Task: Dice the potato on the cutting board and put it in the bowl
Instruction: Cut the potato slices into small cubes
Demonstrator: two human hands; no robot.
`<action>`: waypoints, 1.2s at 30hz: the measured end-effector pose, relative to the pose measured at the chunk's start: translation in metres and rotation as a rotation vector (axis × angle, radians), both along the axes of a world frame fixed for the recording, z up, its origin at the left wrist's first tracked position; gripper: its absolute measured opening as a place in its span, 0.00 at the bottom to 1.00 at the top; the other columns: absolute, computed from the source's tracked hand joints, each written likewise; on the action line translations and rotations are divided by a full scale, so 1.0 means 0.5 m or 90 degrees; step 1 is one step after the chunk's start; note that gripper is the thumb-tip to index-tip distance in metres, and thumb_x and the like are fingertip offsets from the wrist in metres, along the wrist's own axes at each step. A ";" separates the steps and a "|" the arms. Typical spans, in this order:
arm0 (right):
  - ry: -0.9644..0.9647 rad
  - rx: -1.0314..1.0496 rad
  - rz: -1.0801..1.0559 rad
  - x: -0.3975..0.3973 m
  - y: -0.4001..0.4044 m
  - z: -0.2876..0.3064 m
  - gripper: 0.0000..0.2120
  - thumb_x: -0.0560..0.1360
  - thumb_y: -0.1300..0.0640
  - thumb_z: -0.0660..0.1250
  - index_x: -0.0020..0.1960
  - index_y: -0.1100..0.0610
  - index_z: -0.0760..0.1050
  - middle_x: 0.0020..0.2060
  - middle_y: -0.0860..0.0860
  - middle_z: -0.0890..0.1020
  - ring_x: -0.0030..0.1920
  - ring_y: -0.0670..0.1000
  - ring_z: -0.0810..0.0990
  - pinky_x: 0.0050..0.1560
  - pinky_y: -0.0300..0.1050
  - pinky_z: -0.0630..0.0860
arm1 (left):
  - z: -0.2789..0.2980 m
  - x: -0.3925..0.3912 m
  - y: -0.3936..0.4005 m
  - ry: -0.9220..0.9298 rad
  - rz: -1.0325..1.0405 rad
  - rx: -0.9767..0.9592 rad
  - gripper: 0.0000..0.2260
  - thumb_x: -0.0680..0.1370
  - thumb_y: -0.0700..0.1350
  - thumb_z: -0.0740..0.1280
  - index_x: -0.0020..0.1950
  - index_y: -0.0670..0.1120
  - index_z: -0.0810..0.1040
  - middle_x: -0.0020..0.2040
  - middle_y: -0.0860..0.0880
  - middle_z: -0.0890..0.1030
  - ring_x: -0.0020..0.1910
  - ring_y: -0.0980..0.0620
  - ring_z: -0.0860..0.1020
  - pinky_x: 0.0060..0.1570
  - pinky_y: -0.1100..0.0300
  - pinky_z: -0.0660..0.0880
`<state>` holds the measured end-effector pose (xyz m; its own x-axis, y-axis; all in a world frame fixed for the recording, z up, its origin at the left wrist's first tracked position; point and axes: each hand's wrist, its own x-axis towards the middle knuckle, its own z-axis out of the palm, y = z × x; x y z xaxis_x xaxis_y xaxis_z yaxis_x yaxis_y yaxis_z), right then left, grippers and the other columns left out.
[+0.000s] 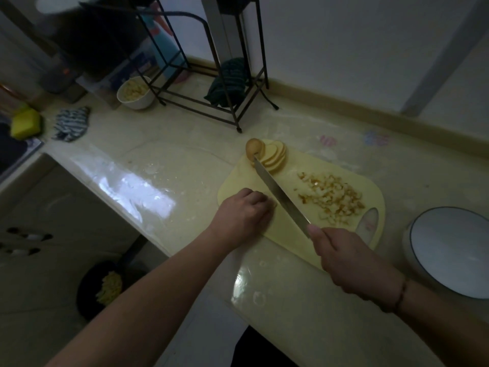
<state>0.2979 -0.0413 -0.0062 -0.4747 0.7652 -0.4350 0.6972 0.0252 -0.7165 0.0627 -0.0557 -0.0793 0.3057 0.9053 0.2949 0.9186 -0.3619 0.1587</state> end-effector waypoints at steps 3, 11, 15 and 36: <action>0.006 0.026 0.010 0.002 -0.009 -0.002 0.26 0.80 0.42 0.50 0.33 0.59 0.70 0.29 0.55 0.77 0.32 0.51 0.75 0.43 0.51 0.73 | 0.003 -0.004 -0.002 -0.014 0.012 -0.016 0.13 0.78 0.48 0.64 0.48 0.41 0.84 0.46 0.44 0.83 0.42 0.42 0.81 0.35 0.53 0.79; 0.003 0.076 0.027 0.003 -0.028 -0.007 0.24 0.80 0.41 0.51 0.31 0.55 0.66 0.27 0.49 0.72 0.32 0.46 0.71 0.39 0.45 0.62 | 0.002 0.000 -0.004 -0.011 0.012 -0.006 0.05 0.74 0.41 0.70 0.46 0.42 0.84 0.44 0.45 0.83 0.41 0.42 0.81 0.32 0.54 0.78; 0.004 0.075 0.034 0.000 -0.029 -0.005 0.24 0.80 0.41 0.50 0.32 0.55 0.66 0.28 0.49 0.72 0.33 0.47 0.72 0.38 0.45 0.62 | 0.006 -0.001 -0.003 -0.009 0.009 -0.024 0.05 0.72 0.40 0.74 0.47 0.42 0.85 0.45 0.45 0.84 0.41 0.41 0.81 0.32 0.54 0.78; -0.017 0.059 0.059 -0.036 -0.014 -0.026 0.24 0.81 0.44 0.49 0.32 0.55 0.65 0.28 0.49 0.72 0.30 0.45 0.70 0.36 0.44 0.59 | 0.001 0.004 0.003 -0.035 0.011 -0.015 0.09 0.75 0.46 0.64 0.42 0.44 0.83 0.38 0.47 0.80 0.35 0.43 0.76 0.31 0.53 0.76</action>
<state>0.2799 -0.0483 -0.0192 -0.5340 0.7564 -0.3778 0.7080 0.1558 -0.6888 0.0647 -0.0543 -0.0788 0.2737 0.9173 0.2893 0.9143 -0.3415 0.2177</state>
